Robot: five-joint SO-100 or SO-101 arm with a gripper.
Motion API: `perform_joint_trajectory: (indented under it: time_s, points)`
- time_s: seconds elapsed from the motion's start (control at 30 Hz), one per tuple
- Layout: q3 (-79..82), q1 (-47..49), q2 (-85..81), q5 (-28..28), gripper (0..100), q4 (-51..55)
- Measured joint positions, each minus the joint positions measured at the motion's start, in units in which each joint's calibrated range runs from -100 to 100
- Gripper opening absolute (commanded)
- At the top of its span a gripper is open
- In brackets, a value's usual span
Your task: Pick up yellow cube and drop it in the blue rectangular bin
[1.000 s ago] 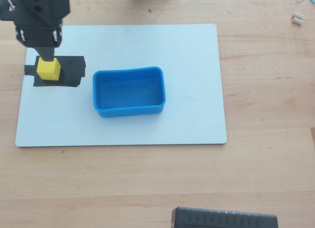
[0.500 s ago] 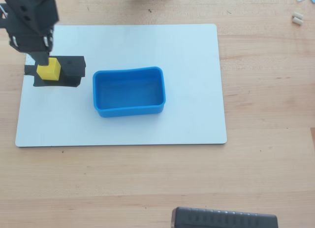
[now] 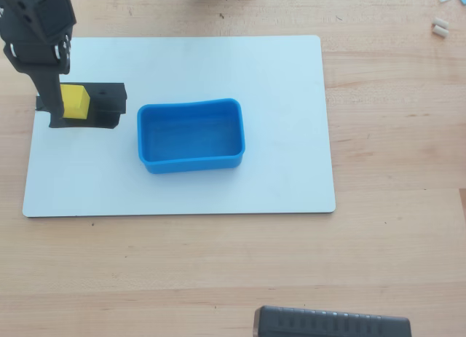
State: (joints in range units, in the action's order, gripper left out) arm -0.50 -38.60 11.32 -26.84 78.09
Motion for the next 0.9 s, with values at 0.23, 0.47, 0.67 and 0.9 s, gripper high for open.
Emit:
perform_joint_trajectory:
  time_s: [0.23, 0.47, 0.67, 0.9]
  points:
    - [0.0, -0.4, 5.1, 0.0, 38, 0.0]
    - [-1.3, 0.3, 8.1, 0.0, 2, -1.2]
    - [-2.0, 0.1, 8.1, 1.3, 2, 0.5]
    - [-14.2, 3.3, 8.2, 5.2, 2, 12.6]
